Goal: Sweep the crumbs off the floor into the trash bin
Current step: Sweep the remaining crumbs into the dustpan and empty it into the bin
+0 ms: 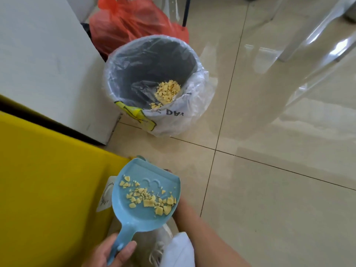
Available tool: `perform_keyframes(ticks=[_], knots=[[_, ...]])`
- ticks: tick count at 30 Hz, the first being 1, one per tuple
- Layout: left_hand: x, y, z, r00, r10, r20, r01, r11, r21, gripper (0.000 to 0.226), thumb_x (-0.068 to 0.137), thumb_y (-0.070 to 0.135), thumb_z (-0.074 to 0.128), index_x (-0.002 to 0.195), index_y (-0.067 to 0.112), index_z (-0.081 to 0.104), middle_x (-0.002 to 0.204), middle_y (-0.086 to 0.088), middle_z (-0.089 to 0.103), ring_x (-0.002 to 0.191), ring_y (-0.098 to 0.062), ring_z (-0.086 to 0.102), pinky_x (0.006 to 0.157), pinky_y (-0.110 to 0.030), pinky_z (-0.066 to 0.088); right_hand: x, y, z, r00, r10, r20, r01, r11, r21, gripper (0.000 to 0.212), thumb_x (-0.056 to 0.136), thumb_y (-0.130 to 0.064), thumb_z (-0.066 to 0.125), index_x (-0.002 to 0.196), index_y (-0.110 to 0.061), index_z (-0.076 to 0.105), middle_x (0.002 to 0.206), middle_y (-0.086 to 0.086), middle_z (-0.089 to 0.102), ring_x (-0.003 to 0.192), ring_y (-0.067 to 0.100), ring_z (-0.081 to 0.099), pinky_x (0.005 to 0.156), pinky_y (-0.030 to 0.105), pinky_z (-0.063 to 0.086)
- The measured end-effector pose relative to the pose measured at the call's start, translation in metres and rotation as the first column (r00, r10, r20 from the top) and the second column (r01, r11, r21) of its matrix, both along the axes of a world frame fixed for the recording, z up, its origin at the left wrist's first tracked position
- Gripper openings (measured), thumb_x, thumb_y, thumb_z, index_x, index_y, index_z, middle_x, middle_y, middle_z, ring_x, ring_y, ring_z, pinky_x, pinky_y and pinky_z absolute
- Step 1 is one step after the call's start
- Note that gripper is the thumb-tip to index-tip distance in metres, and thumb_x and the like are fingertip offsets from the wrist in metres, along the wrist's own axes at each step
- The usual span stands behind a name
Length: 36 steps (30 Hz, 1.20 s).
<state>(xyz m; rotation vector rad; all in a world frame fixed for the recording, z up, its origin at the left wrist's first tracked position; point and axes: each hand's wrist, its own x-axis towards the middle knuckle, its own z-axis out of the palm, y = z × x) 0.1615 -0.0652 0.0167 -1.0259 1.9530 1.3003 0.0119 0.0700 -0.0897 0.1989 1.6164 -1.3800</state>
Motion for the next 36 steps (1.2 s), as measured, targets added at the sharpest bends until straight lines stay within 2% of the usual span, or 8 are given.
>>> perform_keyframes(ticks=[4,10,15,19,23,27,31,36], knots=[[-0.007,-0.004,0.001,1.0,-0.018,0.018,0.019,0.995,-0.094,0.025,0.069,0.058,0.067,0.085,0.042,0.077,0.082,0.004,0.078,0.078,-0.016,0.071,0.07,-0.028,0.049,-0.032,-0.005,-0.005,0.989,-0.084,-0.125,0.097,0.99,0.107,0.027,0.094,-0.013,0.061,0.076,0.007,0.068,0.063,0.01,0.061,0.059,0.008,0.049,0.059,0.026,0.039],[-0.026,0.005,-0.02,0.989,-0.132,-0.065,0.128,0.99,-0.061,0.015,0.076,0.056,0.065,0.084,0.044,0.069,0.064,0.002,0.063,0.061,-0.007,0.057,0.063,-0.03,0.043,-0.04,0.141,-0.009,0.933,-0.131,-0.336,0.261,0.888,0.378,0.022,0.097,-0.036,0.057,0.089,-0.028,0.077,0.046,-0.01,0.05,0.04,0.002,0.038,0.042,0.018,0.033],[-0.043,0.012,-0.074,0.925,-0.375,-0.059,0.368,0.924,-0.103,0.026,0.093,0.043,0.065,0.08,0.021,0.066,0.065,-0.001,0.06,0.063,-0.019,0.054,0.063,-0.038,0.046,-0.023,0.267,-0.001,0.861,-0.304,-0.407,0.486,0.725,0.487,0.022,0.096,-0.033,0.06,0.101,-0.019,0.077,0.053,-0.009,0.047,0.047,0.013,0.035,0.049,0.028,0.031],[-0.063,0.022,-0.101,0.873,-0.484,-0.064,0.476,0.873,-0.108,0.04,0.091,0.053,0.061,0.075,0.016,0.057,0.06,0.006,0.053,0.057,-0.011,0.047,0.057,-0.032,0.038,-0.009,0.314,0.022,0.828,-0.381,-0.411,0.554,0.665,0.5,0.024,0.098,-0.029,0.059,0.106,-0.013,0.075,0.053,-0.008,0.039,0.052,0.014,0.029,0.053,0.031,0.026],[-0.083,0.034,-0.115,0.837,-0.544,-0.057,0.544,0.839,-0.02,0.042,0.086,0.057,0.06,0.07,0.019,0.05,0.056,0.006,0.054,0.049,-0.006,0.049,0.055,-0.029,0.041,0.0,0.315,0.053,0.791,-0.221,-0.57,0.569,0.607,0.555,0.024,0.094,-0.046,0.056,0.101,-0.035,0.076,0.054,-0.008,0.043,0.05,0.013,0.034,0.051,0.031,0.031],[-0.101,0.045,-0.123,0.78,-0.624,-0.047,0.621,0.781,-0.058,0.044,0.084,0.061,0.057,0.067,0.023,0.043,0.06,0.008,0.043,0.053,-0.01,0.038,0.055,-0.031,0.031,-0.007,0.324,0.076,0.733,0.088,-0.675,0.561,0.484,0.672,0.028,0.1,-0.035,0.052,0.114,-0.024,0.073,0.065,-0.004,0.064,0.06,0.019,0.057,0.055,0.032,0.043],[-0.121,0.066,-0.123,0.733,-0.68,-0.033,0.679,0.733,-0.024,0.041,0.085,0.057,0.058,0.067,0.023,0.044,0.061,0.007,0.046,0.055,-0.011,0.041,0.056,-0.031,0.031,-0.034,0.325,0.073,0.734,0.325,-0.597,0.494,0.348,0.797,0.024,0.099,-0.03,0.048,0.109,-0.02,0.068,0.069,0.013,0.064,0.069,0.04,0.057,0.063,0.041,0.049],[-0.147,0.099,-0.117,0.613,-0.79,-0.025,0.787,0.613,-0.071,0.037,0.088,0.053,0.054,0.077,0.018,0.056,0.069,0.005,0.056,0.063,-0.017,0.052,0.058,-0.03,0.036,-0.065,0.306,0.035,0.805,0.393,-0.443,0.317,0.347,0.883,0.028,0.101,-0.027,0.04,0.097,-0.015,0.066,0.081,0.017,0.066,0.082,0.04,0.059,0.062,0.038,0.036]])
